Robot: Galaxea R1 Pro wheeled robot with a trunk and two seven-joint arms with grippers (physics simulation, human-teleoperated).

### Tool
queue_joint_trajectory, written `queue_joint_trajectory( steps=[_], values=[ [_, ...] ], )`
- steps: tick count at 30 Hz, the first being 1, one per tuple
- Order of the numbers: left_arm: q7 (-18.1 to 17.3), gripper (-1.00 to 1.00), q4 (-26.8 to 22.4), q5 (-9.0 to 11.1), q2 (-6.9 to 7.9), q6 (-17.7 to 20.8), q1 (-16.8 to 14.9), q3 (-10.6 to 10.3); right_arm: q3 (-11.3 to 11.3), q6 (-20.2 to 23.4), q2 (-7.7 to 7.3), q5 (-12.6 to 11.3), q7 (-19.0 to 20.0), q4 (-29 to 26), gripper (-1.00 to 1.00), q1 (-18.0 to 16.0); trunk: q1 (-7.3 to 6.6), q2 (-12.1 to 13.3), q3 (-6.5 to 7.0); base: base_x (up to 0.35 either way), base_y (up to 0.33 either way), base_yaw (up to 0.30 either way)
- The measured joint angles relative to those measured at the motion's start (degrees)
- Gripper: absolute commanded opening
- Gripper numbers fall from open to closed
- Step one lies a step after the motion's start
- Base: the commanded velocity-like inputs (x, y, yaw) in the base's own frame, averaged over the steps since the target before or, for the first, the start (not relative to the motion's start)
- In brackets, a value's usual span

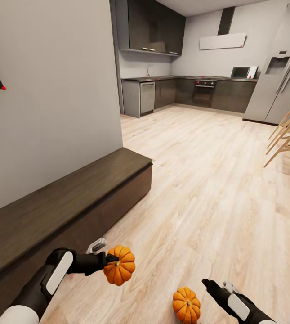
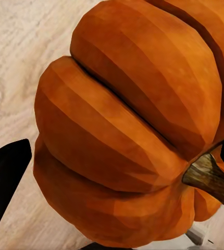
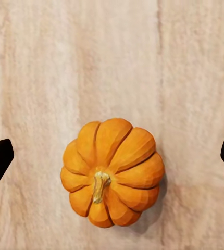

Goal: Place each of the two pumpkins and all three candles from the living room inside a cabinet in the living room (use any cabinet), then make sure every cabinet is closed, and position the cauldron so it is next to a table in the living room.

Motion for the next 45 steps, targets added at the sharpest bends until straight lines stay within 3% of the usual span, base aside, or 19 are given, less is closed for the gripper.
queue_joint_trajectory(
  steps=[6, 10, 14, 19, 29, 37, 45],
  values=[
    [0.04, -1.00, 3.38, -1.11, -0.07, -0.15, 0.24, 0.27, 0.00, -0.05, -0.38, 0.05, 2.86, 0.11, 1.00, 0.00, 1.32, -2.41, -1.08, 0.000, 0.000, 0.000],
    [-0.02, -1.00, 3.95, -0.47, -0.29, -0.06, 0.26, 0.17, 0.00, -0.07, -0.58, 0.06, 3.60, 0.03, 1.00, 0.00, 2.20, -4.01, -1.79, 0.000, 0.000, 0.000],
    [0.02, -1.00, 3.97, -0.20, -2.37, -0.05, 0.26, -0.16, -0.01, 0.11, -1.18, 0.11, 6.48, 0.14, 1.00, 0.00, 3.08, -5.61, -2.51, 0.000, 0.000, 0.000],
    [0.02, -1.00, 3.93, -0.45, -3.15, -0.03, 0.23, -0.35, 0.00, 0.31, -1.67, 0.12, 8.59, 0.17, 1.00, 0.00, 4.17, -7.62, -3.41, 0.000, 0.000, 0.000],
    [-0.59, -1.00, 3.79, -0.39, -3.03, 0.03, 0.20, -0.17, 0.06, 0.30, -1.77, 0.13, 9.41, 0.17, 1.00, 0.00, 4.45, -7.79, -5.62, 0.000, 0.000, 0.000],
    [-3.55, -1.00, 3.78, -0.60, -2.89, 0.02, 0.19, -0.22, 0.07, 0.29, -3.50, 0.14, 16.06, 0.25, 1.00, 0.00, 4.66, -7.90, -7.39, 0.000, 0.000, 0.000],
    [-3.64, -1.00, 3.79, -0.64, -2.81, 0.03, 0.18, -0.22, 0.04, -0.04, -3.63, 0.15, 16.59, 0.28, 1.00, 0.00, 4.86, -8.01, -9.17, 0.000, 0.000, 0.000]
  ],
)
